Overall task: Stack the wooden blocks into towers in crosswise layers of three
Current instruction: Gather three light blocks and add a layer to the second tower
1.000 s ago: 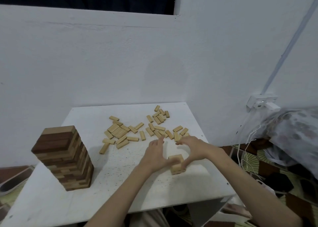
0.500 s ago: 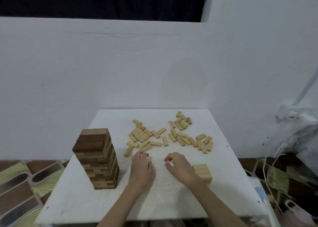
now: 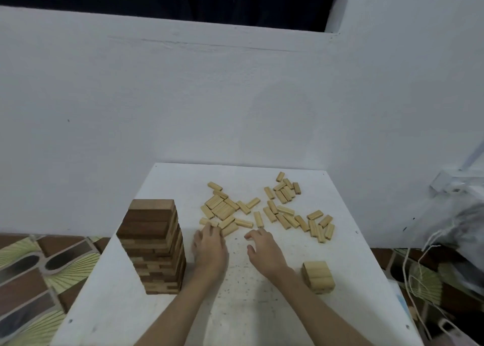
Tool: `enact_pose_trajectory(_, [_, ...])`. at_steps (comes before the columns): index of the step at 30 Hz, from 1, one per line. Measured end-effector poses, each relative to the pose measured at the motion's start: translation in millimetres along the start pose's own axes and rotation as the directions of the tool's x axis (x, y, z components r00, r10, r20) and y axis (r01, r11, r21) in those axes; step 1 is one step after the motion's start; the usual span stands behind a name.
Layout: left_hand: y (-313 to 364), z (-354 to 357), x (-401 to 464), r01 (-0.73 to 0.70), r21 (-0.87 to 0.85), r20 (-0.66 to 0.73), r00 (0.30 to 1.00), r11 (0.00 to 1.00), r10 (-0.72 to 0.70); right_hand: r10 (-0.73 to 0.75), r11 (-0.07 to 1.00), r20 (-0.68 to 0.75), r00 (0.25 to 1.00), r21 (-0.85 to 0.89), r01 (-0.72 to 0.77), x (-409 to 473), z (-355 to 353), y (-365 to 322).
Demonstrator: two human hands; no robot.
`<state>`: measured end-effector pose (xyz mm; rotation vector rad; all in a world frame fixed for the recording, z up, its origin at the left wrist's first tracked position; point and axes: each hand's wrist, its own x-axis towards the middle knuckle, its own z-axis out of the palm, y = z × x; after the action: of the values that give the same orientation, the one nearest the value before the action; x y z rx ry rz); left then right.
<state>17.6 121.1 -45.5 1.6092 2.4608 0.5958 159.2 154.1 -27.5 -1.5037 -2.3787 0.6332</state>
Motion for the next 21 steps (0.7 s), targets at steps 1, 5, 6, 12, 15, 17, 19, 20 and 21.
enact_pose_trajectory(1, [0.1, -0.1, -6.2, -0.035, -0.006, -0.040, 0.999, 0.999, 0.035, -0.001, 1.000, -0.008, 1.000, -0.002, 0.001, 1.2, 0.0, 0.6])
enact_pose_trajectory(5, [2.3, 1.3, -20.0, -0.190, -0.111, -0.115, 0.977, 0.975, 0.177, -0.004, 1.000, -0.059, 0.998, 0.000, 0.004, 6.8, -1.6, -2.4])
enact_pose_trajectory(6, [2.7, 0.3, -18.6, -0.205, -0.176, -0.111, 0.976, 0.963, 0.188, -0.018, 1.000, -0.073, 0.997, -0.001, 0.018, 8.3, -1.5, -4.1])
enact_pose_trajectory(12, [7.6, -13.8, -6.8, -0.070, -0.308, -0.071, 0.996, 0.949, 0.050, -0.110, 0.994, -0.003, 0.994, -0.025, 0.110, 11.6, 7.7, -11.6])
enact_pose_trajectory(15, [6.6, -12.6, -1.8, -0.003, -0.204, 0.031, 0.999, 0.979, 0.010, -0.095, 0.992, 0.025, 0.995, -0.080, 0.097, 9.0, 11.8, -8.0])
enact_pose_trajectory(17, [6.5, -10.7, -0.5, 0.015, -0.127, 0.086, 0.996, 0.992, -0.004, -0.084, 0.990, 0.004, 0.996, -0.110, 0.084, 8.3, 11.2, -5.7])
enact_pose_trajectory(19, [5.8, -6.0, -0.8, 0.005, -0.040, 0.063, 0.998, 0.999, -0.002, -0.076, 0.990, -0.026, 0.997, -0.119, 0.072, 8.1, 8.6, -4.0])
enact_pose_trajectory(20, [4.9, -4.8, -1.5, -0.004, -0.016, 0.039, 0.999, 1.000, 0.005, -0.079, 0.990, -0.031, 0.996, -0.119, 0.075, 8.0, 7.5, -3.8])
enact_pose_trajectory(21, [5.2, -5.0, -3.1, -0.013, 0.002, 0.026, 1.000, 1.000, 0.013, -0.089, 0.989, -0.027, 0.996, -0.119, 0.086, 7.9, 6.7, -3.9])
